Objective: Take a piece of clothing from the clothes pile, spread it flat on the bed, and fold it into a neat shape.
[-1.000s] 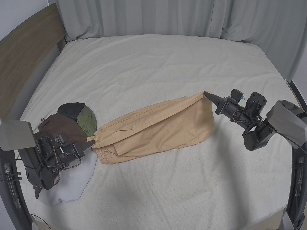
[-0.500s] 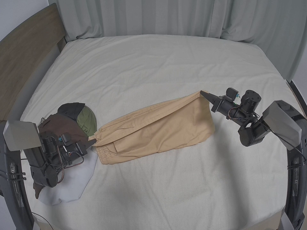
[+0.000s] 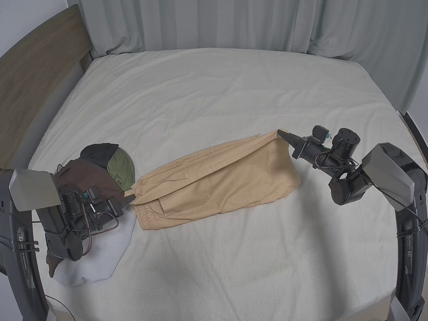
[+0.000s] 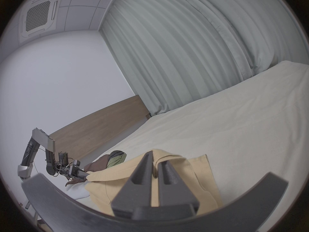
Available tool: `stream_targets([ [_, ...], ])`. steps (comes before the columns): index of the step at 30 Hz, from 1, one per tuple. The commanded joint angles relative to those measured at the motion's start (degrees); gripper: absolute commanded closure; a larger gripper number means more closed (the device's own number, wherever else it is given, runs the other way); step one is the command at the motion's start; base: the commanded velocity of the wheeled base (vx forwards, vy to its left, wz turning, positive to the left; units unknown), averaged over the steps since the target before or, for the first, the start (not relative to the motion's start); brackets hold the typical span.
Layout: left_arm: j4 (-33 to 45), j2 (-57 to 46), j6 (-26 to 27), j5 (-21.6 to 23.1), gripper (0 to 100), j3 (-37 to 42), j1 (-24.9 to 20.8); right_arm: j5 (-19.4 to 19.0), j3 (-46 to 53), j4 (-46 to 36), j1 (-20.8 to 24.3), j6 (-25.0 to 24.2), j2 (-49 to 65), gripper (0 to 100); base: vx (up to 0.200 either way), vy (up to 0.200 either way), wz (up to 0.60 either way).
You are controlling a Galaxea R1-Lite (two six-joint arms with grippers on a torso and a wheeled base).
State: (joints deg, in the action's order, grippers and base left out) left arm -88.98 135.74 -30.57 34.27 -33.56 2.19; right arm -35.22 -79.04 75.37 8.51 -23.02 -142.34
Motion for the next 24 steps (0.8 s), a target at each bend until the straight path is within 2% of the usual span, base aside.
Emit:
stream_targets([
  [1,-0.1,0.0,0.0,0.0,100,0.0,0.0,0.0,-0.1,-0.1,0.0,0.1,-0.1,100,0.000,0.000,0.00],
  [2,-0.1,0.0,0.0,-0.1,100,0.0,0.0,0.0,-0.1,-0.1,0.1,0.1,-0.1,100,0.000,0.000,0.00],
  [3,-0.1,0.0,0.0,-0.1,100,0.1,0.0,0.0,-0.4,-0.1,0.1,0.1,-0.1,0,0.000,0.000,0.00],
  [4,-0.1,-0.1,-0.1,-0.1,0,-0.1,0.0,0.0,-1.1,-0.5,0.2,0.1,-0.3,0,0.000,0.000,0.00],
  [7,-0.1,-0.5,-1.4,-0.3,0,-1.2,0.4,1.4,-1.7,-0.7,0.4,0.1,-0.7,0,0.000,0.000,0.00],
  [16,-0.1,-5.0,-5.3,-0.3,0,-1.7,2.0,1.8,-1.1,-0.8,1.5,0.3,-0.7,0,0.000,0.000,0.00],
  [24,-0.1,-8.7,-6.5,-0.3,0,-1.2,1.9,1.9,0.8,-0.7,2.1,0.6,-0.3,0,0.000,0.000,0.00],
])
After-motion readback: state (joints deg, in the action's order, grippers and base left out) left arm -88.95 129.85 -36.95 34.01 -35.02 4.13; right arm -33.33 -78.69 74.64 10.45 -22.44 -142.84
